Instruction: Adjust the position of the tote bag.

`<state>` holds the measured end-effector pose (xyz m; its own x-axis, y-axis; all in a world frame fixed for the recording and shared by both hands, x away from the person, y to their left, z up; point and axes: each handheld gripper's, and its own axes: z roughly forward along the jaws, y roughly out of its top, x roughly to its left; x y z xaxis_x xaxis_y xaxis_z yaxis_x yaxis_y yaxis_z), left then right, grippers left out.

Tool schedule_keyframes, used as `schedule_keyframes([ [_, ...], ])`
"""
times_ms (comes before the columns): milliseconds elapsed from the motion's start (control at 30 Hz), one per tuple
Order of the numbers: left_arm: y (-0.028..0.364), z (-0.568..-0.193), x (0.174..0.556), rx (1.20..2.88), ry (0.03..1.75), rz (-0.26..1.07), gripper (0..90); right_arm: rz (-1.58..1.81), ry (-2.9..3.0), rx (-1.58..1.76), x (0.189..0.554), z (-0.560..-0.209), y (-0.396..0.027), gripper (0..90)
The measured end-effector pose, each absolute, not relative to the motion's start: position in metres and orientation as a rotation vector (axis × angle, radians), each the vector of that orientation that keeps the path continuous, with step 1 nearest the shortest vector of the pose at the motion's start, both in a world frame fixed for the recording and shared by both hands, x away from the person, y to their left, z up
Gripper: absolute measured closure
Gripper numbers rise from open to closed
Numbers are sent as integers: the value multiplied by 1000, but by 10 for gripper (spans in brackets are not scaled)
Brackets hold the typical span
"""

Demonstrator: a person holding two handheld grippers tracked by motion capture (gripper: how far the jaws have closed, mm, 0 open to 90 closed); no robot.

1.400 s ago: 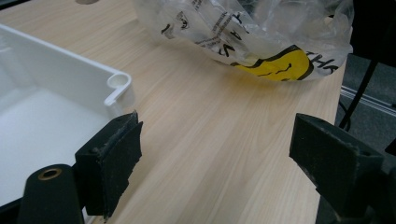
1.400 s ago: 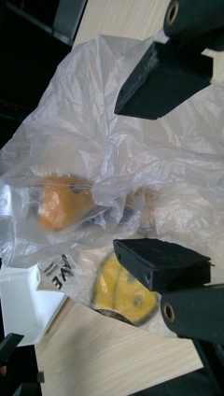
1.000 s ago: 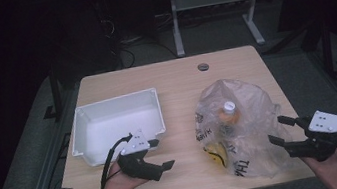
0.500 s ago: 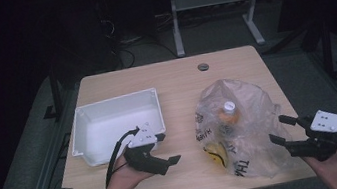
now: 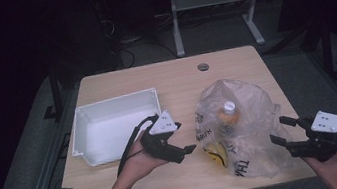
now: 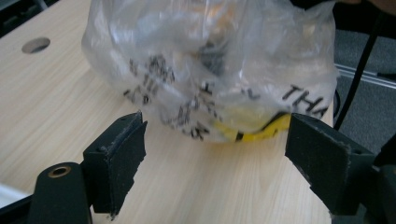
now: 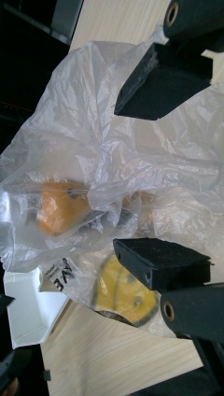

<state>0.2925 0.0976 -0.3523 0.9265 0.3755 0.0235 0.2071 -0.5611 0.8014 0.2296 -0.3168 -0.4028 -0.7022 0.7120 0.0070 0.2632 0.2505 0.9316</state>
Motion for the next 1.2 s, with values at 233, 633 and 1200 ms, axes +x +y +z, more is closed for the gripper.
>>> schedule_keyframes([
  [233,80,-345,302,2178,429,252,234,1455,2096,890,227,-402,-318,292],
  [633,49,-334,310,2219,368,263,291,1454,2098,888,227,-403,-317,295],
  [1200,17,-338,330,2300,347,288,324,1427,2085,864,226,-400,-318,298],
])
